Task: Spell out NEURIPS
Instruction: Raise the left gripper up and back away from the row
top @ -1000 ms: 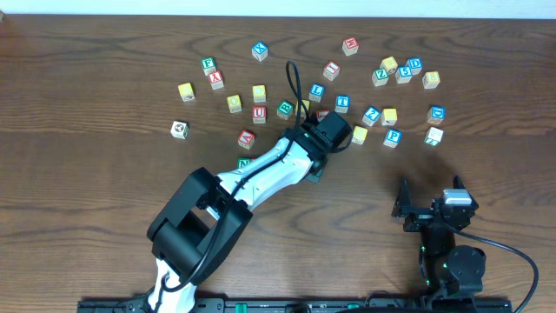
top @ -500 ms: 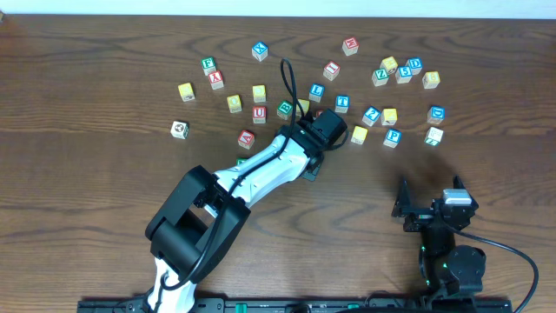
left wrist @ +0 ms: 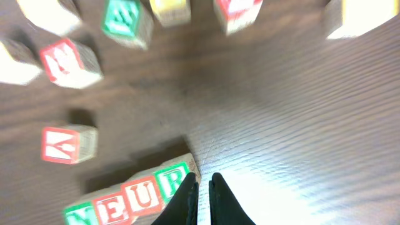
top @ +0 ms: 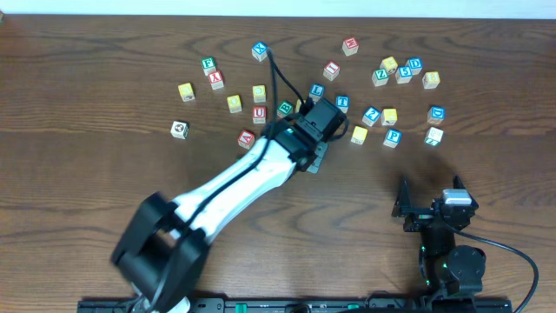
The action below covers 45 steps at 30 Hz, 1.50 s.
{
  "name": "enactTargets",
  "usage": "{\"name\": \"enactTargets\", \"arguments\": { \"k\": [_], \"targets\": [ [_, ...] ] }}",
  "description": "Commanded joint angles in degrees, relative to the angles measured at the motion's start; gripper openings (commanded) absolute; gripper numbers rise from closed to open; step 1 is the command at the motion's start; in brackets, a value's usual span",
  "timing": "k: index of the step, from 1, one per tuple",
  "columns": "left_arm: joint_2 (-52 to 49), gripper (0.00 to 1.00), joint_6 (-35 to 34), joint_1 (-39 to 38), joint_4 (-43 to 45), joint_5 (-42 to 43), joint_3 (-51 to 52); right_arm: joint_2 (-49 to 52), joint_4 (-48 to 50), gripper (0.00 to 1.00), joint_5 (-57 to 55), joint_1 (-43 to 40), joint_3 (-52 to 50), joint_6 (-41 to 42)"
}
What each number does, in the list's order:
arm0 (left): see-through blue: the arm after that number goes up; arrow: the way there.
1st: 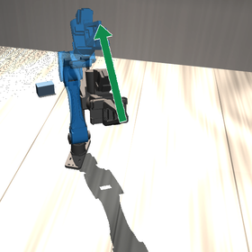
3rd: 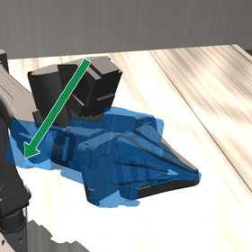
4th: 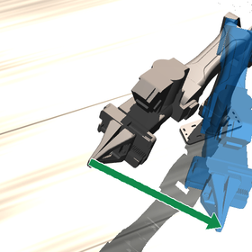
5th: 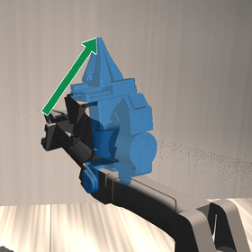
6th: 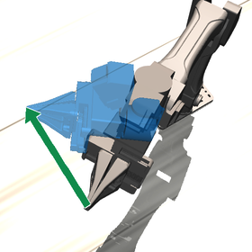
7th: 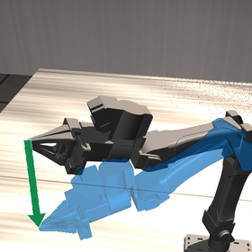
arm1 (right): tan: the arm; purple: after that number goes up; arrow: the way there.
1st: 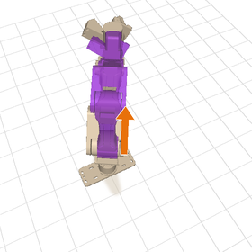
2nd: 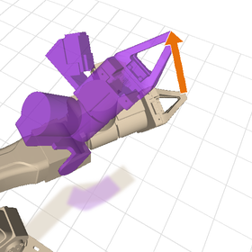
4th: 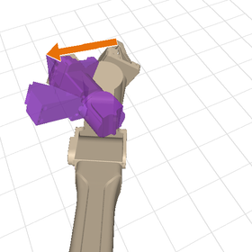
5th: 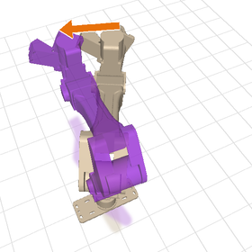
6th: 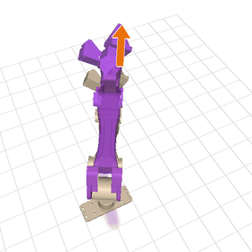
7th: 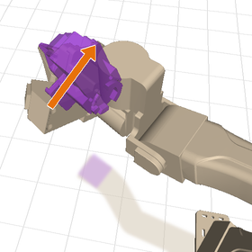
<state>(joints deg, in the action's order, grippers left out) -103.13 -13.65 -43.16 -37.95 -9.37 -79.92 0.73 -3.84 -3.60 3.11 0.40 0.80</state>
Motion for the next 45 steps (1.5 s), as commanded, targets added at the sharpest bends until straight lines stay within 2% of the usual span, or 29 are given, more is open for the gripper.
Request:
{"name": "enactTargets", "arguments": {
  "k": [1,10,18,23,34,40,45],
  "targets": [
    [5.5,0.08,1.4,0.6,-2.6,-0.1,-1.3,-0.1,-0.2,0.99,0.1,-0.4,-0.1,-0.5],
    [18.4,0.08,1.4,6.1,-9.9,0.5,-1.3,-0.1,-0.2,0.99,0.1,-0.4,-0.1,-0.5],
    [27.6,0.08,1.6,18.3,-13.7,9.9,-1.3,-0.1,-0.2,0.99,0.1,-0.4,-0.1,-0.5],
    [29.8,0.08,4.1,25.9,-16.2,17.2,-1.3,-0.1,-0.2,0.99,0.1,-0.4,-0.1,-0.5],
    [30.2,0.08,6.9,35.3,-19.0,18.5,-1.3,-0.1,-0.2,0.99,0.1,-0.4,-0.1,-0.5],
    [31.8,0.08,13.9,41.9,-19.0,30.9,-1.3,-0.1,-0.2,0.99,0.1,-0.4,-0.1,-0.5],
    [33.0,0.08,14.3,47.3,-20.6,31.5,-1.3,-0.1,-0.2,0.99,0.1,-0.4,-0.1,-0.5]
  ]
}}
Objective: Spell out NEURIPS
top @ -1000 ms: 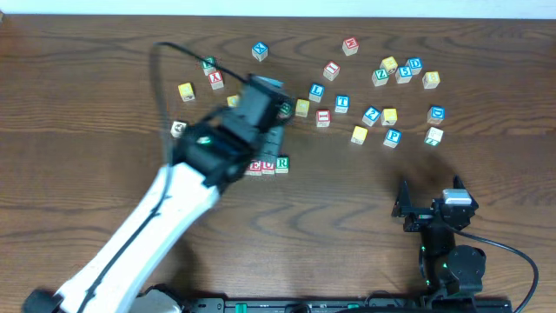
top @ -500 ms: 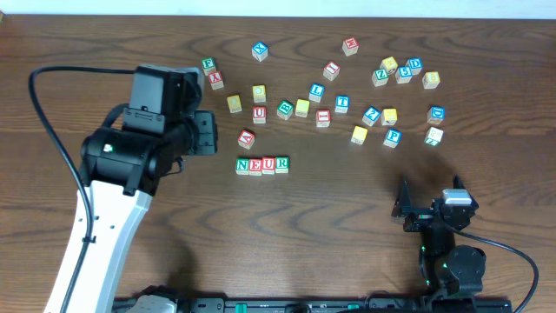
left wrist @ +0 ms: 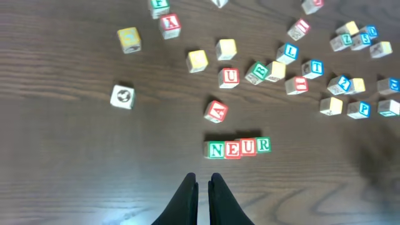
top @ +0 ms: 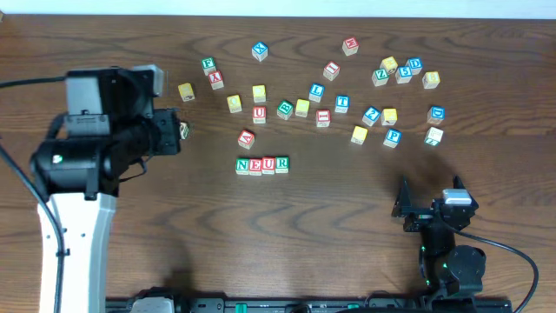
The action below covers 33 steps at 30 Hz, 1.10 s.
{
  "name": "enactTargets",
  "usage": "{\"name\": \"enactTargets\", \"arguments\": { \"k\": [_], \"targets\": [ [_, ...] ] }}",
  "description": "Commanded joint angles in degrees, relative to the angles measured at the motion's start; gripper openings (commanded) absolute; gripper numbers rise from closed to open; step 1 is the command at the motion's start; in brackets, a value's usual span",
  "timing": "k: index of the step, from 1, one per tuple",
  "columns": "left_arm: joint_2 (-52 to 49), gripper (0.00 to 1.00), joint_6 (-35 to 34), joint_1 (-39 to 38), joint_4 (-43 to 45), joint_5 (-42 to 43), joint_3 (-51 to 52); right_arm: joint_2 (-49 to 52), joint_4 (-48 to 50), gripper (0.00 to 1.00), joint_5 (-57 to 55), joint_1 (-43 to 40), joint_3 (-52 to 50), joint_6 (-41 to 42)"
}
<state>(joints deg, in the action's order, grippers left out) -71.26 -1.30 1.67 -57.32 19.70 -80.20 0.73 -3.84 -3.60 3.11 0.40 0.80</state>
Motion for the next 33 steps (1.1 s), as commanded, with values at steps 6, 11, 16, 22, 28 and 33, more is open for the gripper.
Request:
{"name": "enactTargets", "arguments": {
  "k": [6,11,16,22,28,33],
  "targets": [
    [1.1,0.08,4.3,4.6,-3.2,2.3,-1.0,-0.1,-0.2,0.99,0.1,-0.4,-0.1,-0.5],
    [1.1,0.08,5.4,8.3,-2.6,2.3,-1.0,-0.1,-0.2,0.99,0.1,-0.4,-0.1,-0.5],
    [1.1,0.23,5.3,9.4,-3.5,2.3,-1.0,-0.1,-0.2,0.99,0.1,-0.4,-0.1,-0.5],
    [1.1,0.88,5.3,9.4,-3.5,2.3,-1.0,-0.1,-0.2,0.99,0.1,-0.4,-0.1,-0.5],
    [1.0,0.94,5.4,9.4,-3.5,2.3,-1.0,-0.1,-0.2,0.99,0.1,-0.4,-0.1,-0.5],
    [1.0,0.94,5.4,9.4,-3.5,2.3,-1.0,-0.1,-0.2,0.99,0.6,-0.4,-0.1,-0.4]
  ]
}}
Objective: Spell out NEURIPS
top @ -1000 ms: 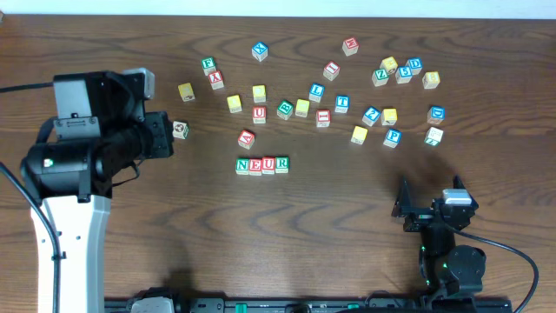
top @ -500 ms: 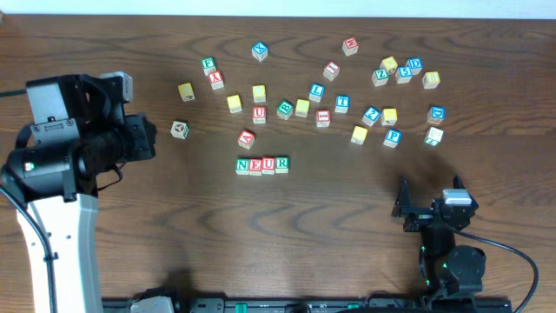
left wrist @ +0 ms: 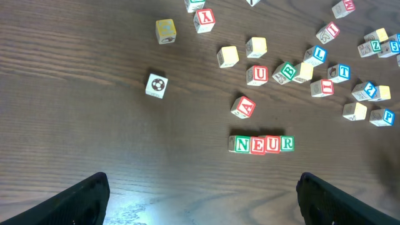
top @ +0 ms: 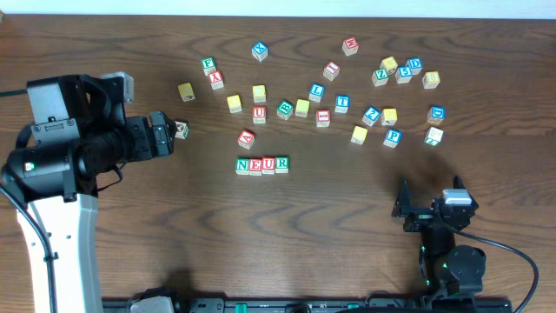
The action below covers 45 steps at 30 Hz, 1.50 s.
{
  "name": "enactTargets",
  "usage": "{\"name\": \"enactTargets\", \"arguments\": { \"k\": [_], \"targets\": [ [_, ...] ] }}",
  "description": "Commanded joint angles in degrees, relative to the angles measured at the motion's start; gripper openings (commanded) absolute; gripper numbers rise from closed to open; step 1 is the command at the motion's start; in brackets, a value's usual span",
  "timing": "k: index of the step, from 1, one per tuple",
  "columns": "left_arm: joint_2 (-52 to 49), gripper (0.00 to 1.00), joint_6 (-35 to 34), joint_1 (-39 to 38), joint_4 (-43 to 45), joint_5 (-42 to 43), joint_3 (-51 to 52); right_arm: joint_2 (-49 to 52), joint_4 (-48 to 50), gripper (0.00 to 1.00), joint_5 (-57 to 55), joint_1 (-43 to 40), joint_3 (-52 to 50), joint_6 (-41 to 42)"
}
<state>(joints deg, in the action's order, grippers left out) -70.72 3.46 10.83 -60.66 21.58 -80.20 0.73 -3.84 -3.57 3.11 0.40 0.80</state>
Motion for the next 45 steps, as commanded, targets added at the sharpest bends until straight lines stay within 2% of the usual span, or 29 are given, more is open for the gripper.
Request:
{"name": "enactTargets", "arguments": {
  "k": [1,8,10,13,15,18,25,27,29,32,37,40,43,45],
  "targets": [
    [0.4,0.94,0.6,0.2,-0.2,0.4,-1.0,-0.1,-0.2,0.99,0.6,-0.4,-0.1,-0.4],
    [0.4,0.94,0.6,0.2,-0.2,0.4,-1.0,-0.1,0.5,0.99,0.8,-0.4,-0.1,-0.4],
    [0.4,0.94,0.6,0.2,-0.2,0.4,-1.0,-0.1,2.8,0.99,2.4,-0.4,-0.1,2.4],
    [0.4,0.94,0.6,0.2,-0.2,0.4,-1.0,-0.1,13.4,0.99,13.2,-0.4,0.5,4.5],
    [0.4,0.94,0.6,0.2,-0.2,0.4,-1.0,0.2,17.0,0.99,18.4,-0.4,3.1,4.5],
    [0.4,0.94,0.6,0.2,-0.2,0.4,-1.0,4.6,8.7,0.99,19.0,-0.4,12.8,3.0],
    [0.4,0.94,0.6,0.2,-0.2,0.4,-1.0,31.3,-9.7,0.99,24.4,-0.4,41.1,2.0],
    [0.4,0.95,0.6,0.2,-0.2,0.4,-1.0,47.4,-27.9,0.99,30.7,-0.4,60.0,2.0],
    [0.4,0.95,0.6,0.2,-0.2,0.4,-1.0,55.7,-40.0,0.99,33.3,-0.4,70.4,1.7],
    [0.4,0.95,0.6,0.2,-0.2,0.4,-1.0,65.1,-50.1,0.99,33.9,-0.4,80.1,1.7],
    [0.4,0.95,0.6,0.2,-0.2,0.4,-1.0,76.1,-50.6,0.99,34.2,-0.4,83.2,3.2],
    [0.4,0.95,0.6,0.2,-0.2,0.4,-1.0,82.6,-54.3,0.99,33.7,0.2,85.4,3.8],
    [0.4,0.95,0.6,0.2,-0.2,0.4,-1.0,88.1,-57.6,0.99,30.0,2.3,89.1,5.4],
    [0.4,0.95,0.6,0.2,-0.2,0.4,-1.0,91.7,-61.0,0.99,23.2,4.4,93.2,5.9]
  ]
}}
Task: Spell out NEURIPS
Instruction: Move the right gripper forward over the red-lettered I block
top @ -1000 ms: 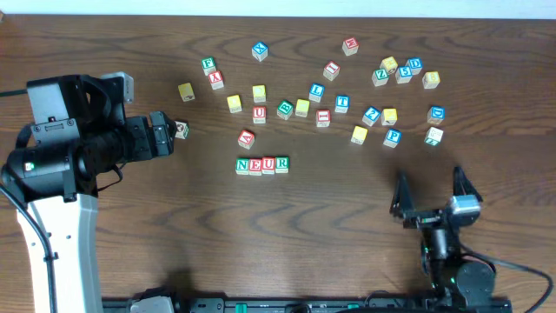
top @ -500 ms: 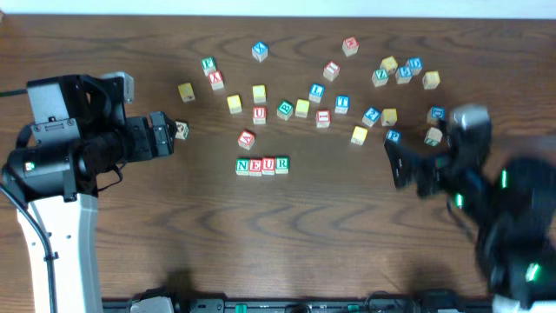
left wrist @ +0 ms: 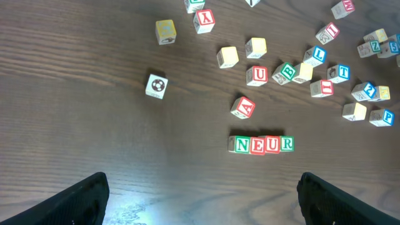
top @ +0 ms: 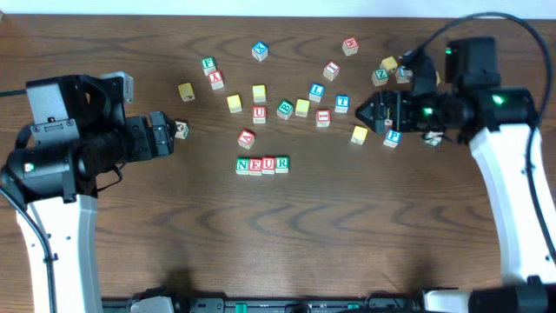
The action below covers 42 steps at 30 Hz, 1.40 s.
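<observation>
A row of blocks reading N E U R (top: 261, 164) lies mid-table, and shows in the left wrist view as the N E U R row (left wrist: 261, 144). Loose letter blocks are scattered behind it, among them a blue P (top: 393, 136), a blue T (top: 342, 103) and a red A (top: 247, 138). My left gripper (top: 162, 136) hangs at the left, high over the table. It is wide open and empty (left wrist: 201, 190). My right gripper (top: 368, 111) reaches in from the right over the loose blocks near the blue P. Its jaws are too dark to read.
A white block with a black picture (top: 180, 129) sits just right of the left gripper. More blocks cluster at the back right (top: 401, 69) and back left (top: 211, 73). The table's far edge runs along the top of the overhead view.
The right arm has left its folded rest at the front right and now reaches over the loose blocks at the back right. The left arm and all the blocks are unchanged.
My left gripper was shut at the right end of the N E U R row. Then it was high at the left, still shut, the row left standing. Then it was wide open there. Now the right arm is out over the blocks.
</observation>
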{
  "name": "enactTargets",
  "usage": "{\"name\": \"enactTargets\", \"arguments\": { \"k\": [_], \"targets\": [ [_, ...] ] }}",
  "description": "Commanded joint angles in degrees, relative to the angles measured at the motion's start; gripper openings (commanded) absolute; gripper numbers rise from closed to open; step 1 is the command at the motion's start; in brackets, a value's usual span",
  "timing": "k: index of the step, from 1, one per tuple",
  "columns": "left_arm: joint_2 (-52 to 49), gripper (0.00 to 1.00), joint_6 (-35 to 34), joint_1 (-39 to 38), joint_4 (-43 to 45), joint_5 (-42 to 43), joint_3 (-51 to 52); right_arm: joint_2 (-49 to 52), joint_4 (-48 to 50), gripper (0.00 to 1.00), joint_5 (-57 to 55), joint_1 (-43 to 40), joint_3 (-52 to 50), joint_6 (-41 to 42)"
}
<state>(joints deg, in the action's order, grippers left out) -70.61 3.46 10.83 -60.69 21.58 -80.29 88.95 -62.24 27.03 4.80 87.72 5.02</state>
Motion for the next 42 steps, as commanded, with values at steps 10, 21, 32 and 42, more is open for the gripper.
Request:
{"name": "enactTargets", "arguments": {
  "k": [10,21,32,42],
  "targets": [
    [0.3,0.95,0.6,0.2,-0.1,0.4,-0.9,22.3,-19.9,0.99,-32.1,13.6,25.6,-9.0],
    [0.3,0.95,0.6,0.2,-0.1,0.4,-0.9,27.2,-19.5,0.86,-23.6,16.4,25.7,-36.1],
    [0.3,0.95,0.6,0.2,-0.1,0.4,-0.9,27.5,-9.0,0.98,-23.6,18.3,25.7,-45.9],
    [0.3,0.95,0.6,0.2,-0.1,0.4,-0.9,34.8,-8.6,0.97,-21.3,18.6,25.7,-50.9]
  ]
}}
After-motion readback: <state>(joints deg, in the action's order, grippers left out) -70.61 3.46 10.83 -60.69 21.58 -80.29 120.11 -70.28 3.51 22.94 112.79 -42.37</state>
